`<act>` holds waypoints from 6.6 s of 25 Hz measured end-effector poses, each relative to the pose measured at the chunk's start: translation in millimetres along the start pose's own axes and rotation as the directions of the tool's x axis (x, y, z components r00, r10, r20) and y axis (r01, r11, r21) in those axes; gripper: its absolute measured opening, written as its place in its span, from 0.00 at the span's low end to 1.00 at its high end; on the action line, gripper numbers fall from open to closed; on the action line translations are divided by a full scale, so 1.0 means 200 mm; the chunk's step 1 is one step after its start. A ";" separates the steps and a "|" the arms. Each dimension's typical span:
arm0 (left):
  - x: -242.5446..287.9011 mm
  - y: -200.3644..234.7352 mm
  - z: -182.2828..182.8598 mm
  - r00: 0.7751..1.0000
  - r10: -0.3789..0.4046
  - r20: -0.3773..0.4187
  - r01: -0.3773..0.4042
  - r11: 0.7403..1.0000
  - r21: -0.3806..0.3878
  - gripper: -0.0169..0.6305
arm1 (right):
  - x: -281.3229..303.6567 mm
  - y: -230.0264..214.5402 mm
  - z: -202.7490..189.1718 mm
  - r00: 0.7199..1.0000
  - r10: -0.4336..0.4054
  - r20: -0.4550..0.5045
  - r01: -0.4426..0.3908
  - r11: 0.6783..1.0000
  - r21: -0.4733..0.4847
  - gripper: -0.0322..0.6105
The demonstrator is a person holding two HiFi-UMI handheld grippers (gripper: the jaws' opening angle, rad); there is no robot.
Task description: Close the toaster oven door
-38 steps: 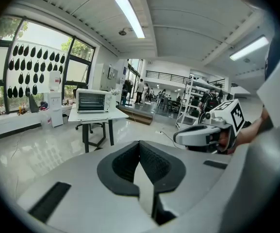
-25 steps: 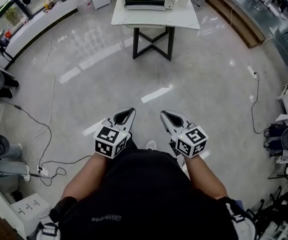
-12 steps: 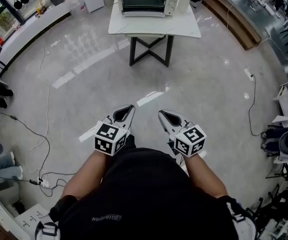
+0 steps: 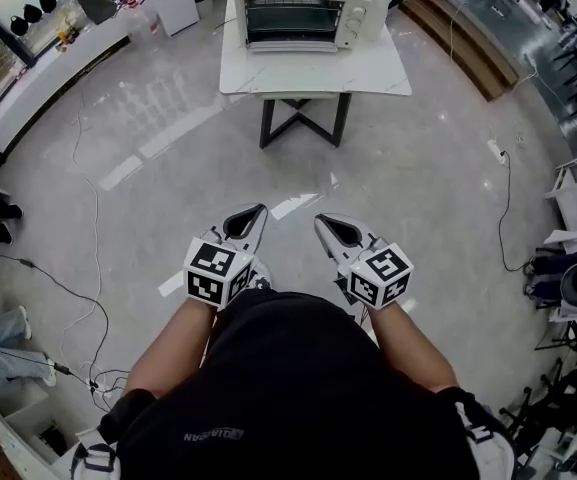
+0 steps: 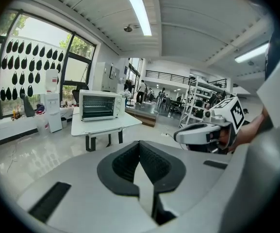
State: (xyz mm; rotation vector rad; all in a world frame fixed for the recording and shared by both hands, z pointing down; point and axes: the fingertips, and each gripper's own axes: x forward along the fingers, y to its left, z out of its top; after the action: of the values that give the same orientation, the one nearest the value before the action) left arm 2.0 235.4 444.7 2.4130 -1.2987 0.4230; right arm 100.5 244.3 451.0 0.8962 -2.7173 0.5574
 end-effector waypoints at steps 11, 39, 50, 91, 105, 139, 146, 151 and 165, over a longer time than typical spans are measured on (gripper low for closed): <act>0.13 0.37 0.07 0.998 -0.066 -0.020 0.067 0.998 0.017 0.03 | 0.35 -0.07 0.10 0.998 -0.064 -0.002 0.064 0.998 0.018 0.05; 0.76 0.85 0.43 1.000 0.006 -0.030 -0.006 1.000 -0.016 0.03 | 0.85 -0.76 0.43 1.000 -0.001 -0.023 0.002 0.999 0.053 0.05; 1.12 0.97 0.65 0.996 0.077 -0.040 -0.078 0.996 -0.031 0.03 | 1.04 -1.16 0.63 0.994 0.096 -0.045 -0.095 0.995 0.033 0.05; 1.28 1.43 0.84 0.996 -0.072 -0.059 0.075 0.996 0.048 0.03 | 1.43 -1.29 0.96 0.993 -0.116 0.033 0.116 0.993 -0.022 0.05; 1.26 1.42 0.85 0.996 -0.072 -0.054 0.075 0.995 0.058 0.03 | 1.41 -1.28 0.98 0.991 -0.127 0.053 0.129 0.991 -0.040 0.11; 1.26 1.44 0.77 0.996 -0.049 -0.077 0.050 0.999 0.008 0.03 | 1.39 -1.36 0.84 0.995 -0.081 0.049 0.074 0.987 0.141 0.29; 1.24 1.47 0.74 0.996 -0.032 -0.085 0.030 0.999 -0.025 0.03 | 1.41 -1.56 0.48 0.985 -0.154 -0.083 0.171 0.950 0.263 0.29; 1.22 1.49 0.68 0.995 -0.008 -0.100 0.005 1.000 -0.026 0.03 | 1.45 -1.72 0.18 0.963 -0.202 -0.180 0.251 0.915 0.315 0.29; 1.15 1.54 0.55 0.986 0.068 -0.153 -0.074 0.997 -0.033 0.03 | 1.53 -2.08 -0.19 0.933 -0.288 -0.217 0.357 0.654 0.667 0.29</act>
State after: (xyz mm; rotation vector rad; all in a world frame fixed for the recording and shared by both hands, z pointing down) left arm -125.7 -140.5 498.7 2.2599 -1.3157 0.5845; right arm 116.7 -208.5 703.8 1.4357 -2.1447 1.5550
